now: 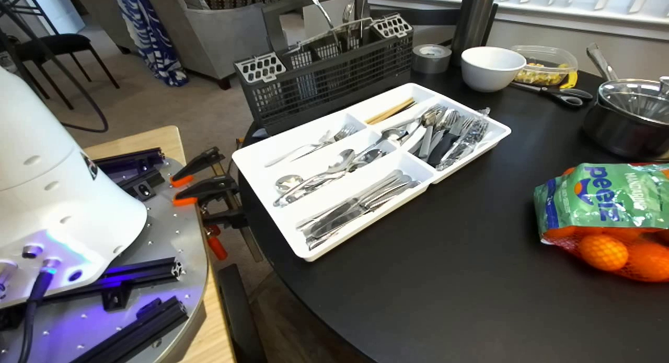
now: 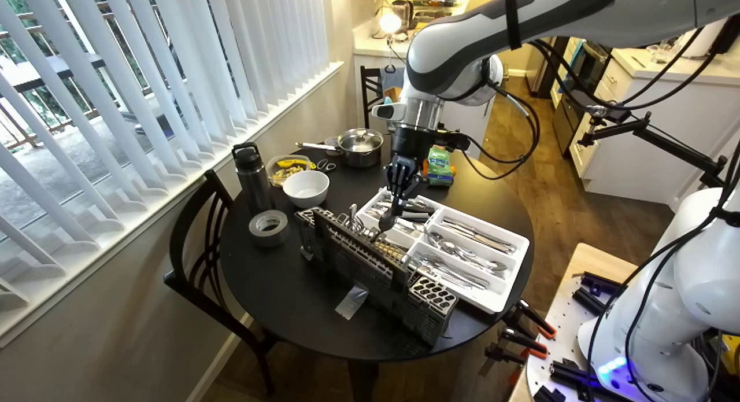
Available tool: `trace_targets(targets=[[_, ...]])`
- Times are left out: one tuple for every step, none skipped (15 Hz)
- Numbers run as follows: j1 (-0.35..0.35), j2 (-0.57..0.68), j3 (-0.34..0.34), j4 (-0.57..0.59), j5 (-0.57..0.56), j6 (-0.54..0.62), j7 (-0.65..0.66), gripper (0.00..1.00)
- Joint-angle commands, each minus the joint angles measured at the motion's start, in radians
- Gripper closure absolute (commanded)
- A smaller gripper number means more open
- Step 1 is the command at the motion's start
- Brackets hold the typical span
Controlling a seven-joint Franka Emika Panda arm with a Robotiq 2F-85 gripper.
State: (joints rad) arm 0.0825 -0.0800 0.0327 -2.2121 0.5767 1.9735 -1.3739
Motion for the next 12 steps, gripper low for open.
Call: trace_targets(targets=[[-0.006, -0.078, -0.017, -0.02, 0.082, -0.105, -0.055, 0.98], [-0.006, -0.086, -0.018, -0.023, 0.085, -0.113, -0.05, 0.98], [-0.004, -0.084, -0.018, -0.019, 0.099, -0.11, -0.04, 0.98], [-0.003, -0.091, -0.02, -0.02, 0.12, -0.11, -0.038, 0.98], [-0.003, -0.096, -0.024, -0.02, 0.166, -0.104, -0.035, 0.98], [-0.003, -0.101, -0.028, -0.023, 0.221, -0.096, -0.037, 0.98], [-0.004, -0.105, -0.028, -0.029, 0.282, -0.065, -0.021, 0.98], [-0.006, -0.108, -0.026, -0.033, 0.323, -0.033, -0.013, 0.98], [-0.008, -0.109, -0.026, -0.036, 0.366, -0.004, -0.013, 0.98], [-0.009, -0.106, -0.027, -0.036, 0.412, 0.015, -0.016, 0.98], [-0.009, -0.108, -0.026, -0.042, 0.456, 0.041, -0.019, 0.98], [-0.008, -0.111, -0.024, -0.051, 0.501, 0.066, -0.025, 0.98]])
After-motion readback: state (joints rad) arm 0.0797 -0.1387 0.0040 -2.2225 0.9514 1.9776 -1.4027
